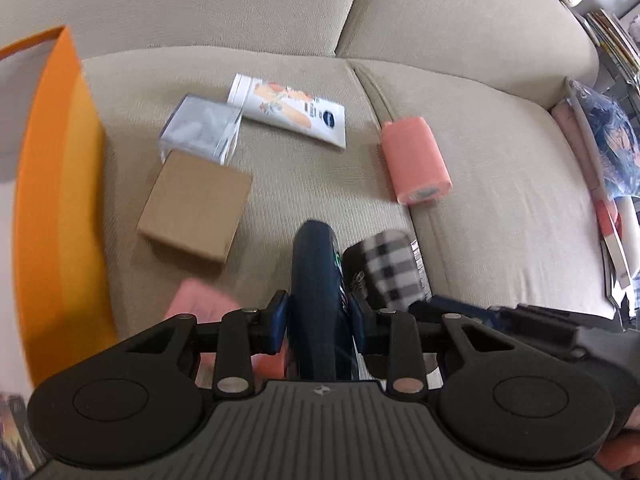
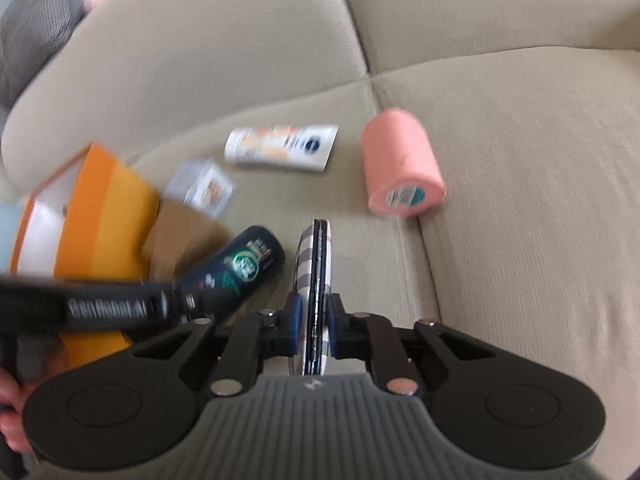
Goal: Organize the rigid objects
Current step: 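Grasp the dark green CLEAR bottle with the left tool while the right tool grasps the plaid case, then carry the green bottle and plaid case over the orange shoebox with both tools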
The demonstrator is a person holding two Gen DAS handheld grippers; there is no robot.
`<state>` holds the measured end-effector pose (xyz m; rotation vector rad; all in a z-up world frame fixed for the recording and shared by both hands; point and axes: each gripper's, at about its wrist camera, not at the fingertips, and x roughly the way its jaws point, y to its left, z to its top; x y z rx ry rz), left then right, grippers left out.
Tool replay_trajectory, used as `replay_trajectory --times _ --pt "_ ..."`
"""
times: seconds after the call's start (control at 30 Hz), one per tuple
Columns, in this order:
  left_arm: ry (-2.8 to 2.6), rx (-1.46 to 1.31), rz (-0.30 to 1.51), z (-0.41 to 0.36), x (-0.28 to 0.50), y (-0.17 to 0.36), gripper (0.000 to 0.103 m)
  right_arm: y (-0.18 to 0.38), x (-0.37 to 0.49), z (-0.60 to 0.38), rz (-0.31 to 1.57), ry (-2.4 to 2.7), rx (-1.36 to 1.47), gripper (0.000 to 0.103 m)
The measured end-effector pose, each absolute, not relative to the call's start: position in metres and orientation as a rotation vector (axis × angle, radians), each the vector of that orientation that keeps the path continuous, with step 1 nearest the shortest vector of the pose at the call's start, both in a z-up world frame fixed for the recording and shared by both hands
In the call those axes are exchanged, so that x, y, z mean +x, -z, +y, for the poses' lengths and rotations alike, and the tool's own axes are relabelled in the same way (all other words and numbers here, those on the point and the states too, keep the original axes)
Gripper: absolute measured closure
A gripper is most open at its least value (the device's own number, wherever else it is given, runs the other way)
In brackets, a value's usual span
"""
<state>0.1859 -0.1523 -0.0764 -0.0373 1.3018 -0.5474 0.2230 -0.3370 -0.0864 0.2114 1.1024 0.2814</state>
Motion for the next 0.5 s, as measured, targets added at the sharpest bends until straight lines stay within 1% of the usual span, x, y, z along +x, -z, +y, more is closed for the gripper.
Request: replay_trajectory --times 0.13,0.23,0.27,0.3,0.5 --pt "0.555 -0.009 1.331 -0.146 0.172 0.078 0.067 0.092 0.208 -0.323 1.132 -0.302 0.16 0.089" --pt "0.566 -0.004 1.365 -0.146 0.169 0.088 0.067 0.093 0.207 -0.321 1.119 -0.277 0.151 0.082" --pt "0.571 -0.007 1.367 -0.145 0.169 0.09 0.067 0.095 0.21 -0.319 1.121 -0.268 0.148 0.077" --pt "0.573 -0.011 1.368 -0.145 0.169 0.09 0.067 0.098 0.212 -0.317 1.124 -0.267 0.148 0.076" --pt "0.596 -0.044 1.395 -0.15 0.18 0.093 0.066 0.107 0.223 -0.323 1.13 -0.277 0.218 0.076"
